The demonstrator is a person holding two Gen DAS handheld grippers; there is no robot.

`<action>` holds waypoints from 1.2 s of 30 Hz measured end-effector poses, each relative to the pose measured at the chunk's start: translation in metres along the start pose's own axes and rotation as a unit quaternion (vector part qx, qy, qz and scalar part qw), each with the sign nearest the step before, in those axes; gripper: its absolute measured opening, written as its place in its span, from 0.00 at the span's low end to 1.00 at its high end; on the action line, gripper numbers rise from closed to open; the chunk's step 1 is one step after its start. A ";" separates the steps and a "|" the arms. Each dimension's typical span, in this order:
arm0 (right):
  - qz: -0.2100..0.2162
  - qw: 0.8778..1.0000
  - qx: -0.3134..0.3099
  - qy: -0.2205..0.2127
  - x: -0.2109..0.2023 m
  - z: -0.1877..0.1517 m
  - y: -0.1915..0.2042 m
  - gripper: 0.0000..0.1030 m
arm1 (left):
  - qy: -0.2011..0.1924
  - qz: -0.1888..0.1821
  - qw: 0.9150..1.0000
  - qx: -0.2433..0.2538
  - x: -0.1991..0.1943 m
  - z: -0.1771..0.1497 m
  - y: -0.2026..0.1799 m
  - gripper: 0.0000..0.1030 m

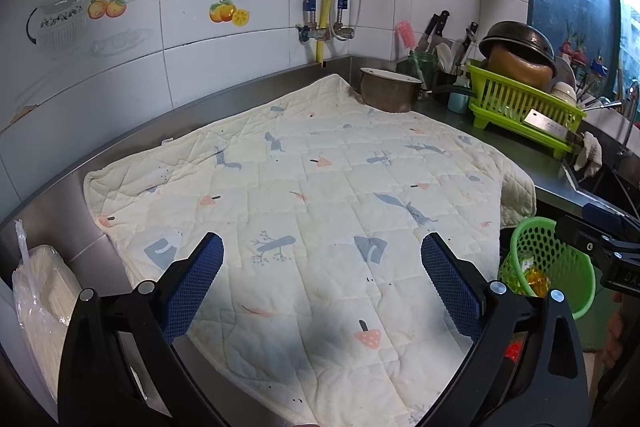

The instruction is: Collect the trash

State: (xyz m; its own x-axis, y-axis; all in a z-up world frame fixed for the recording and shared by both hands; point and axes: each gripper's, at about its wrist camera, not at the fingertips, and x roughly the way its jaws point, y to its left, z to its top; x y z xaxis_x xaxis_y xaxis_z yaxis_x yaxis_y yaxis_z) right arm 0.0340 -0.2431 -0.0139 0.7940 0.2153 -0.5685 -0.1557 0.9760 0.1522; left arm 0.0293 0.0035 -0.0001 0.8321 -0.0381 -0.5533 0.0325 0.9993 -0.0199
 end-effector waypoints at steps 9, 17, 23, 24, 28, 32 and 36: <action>0.003 1.000 -0.001 0.001 0.002 -0.001 0.002 0.90 | 0.000 0.001 1.000 0.000 0.000 0.000 0.000 0.95; 0.003 1.000 -0.003 0.001 0.002 -0.002 0.005 0.90 | 0.000 0.001 1.000 -0.001 0.000 -0.001 0.001 0.95; 0.005 1.000 -0.002 0.002 0.001 -0.001 0.006 0.90 | 0.000 0.001 1.000 -0.001 0.000 -0.001 0.001 0.95; 0.005 1.000 -0.002 0.001 0.002 -0.001 0.007 0.90 | 0.000 0.001 1.000 -0.001 0.000 -0.001 0.002 0.95; 0.006 1.000 -0.002 0.002 0.002 -0.001 0.008 0.90 | 0.000 0.002 1.000 -0.001 0.000 -0.001 0.002 0.95; 0.008 1.000 -0.002 0.003 0.002 -0.001 0.009 0.90 | 0.000 0.001 1.000 0.000 0.000 -0.001 0.001 0.95; 0.009 1.000 -0.002 0.003 0.002 -0.001 0.010 0.90 | 0.000 0.001 1.000 -0.001 0.000 -0.001 0.002 0.95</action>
State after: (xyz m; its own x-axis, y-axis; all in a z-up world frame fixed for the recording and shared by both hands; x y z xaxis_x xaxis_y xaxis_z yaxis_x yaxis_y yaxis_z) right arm 0.0332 -0.2329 -0.0142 0.7877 0.2327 -0.5704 -0.1721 0.9722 0.1589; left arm 0.0286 0.0051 -0.0011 0.8322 -0.0353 -0.5534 0.0294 0.9994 -0.0195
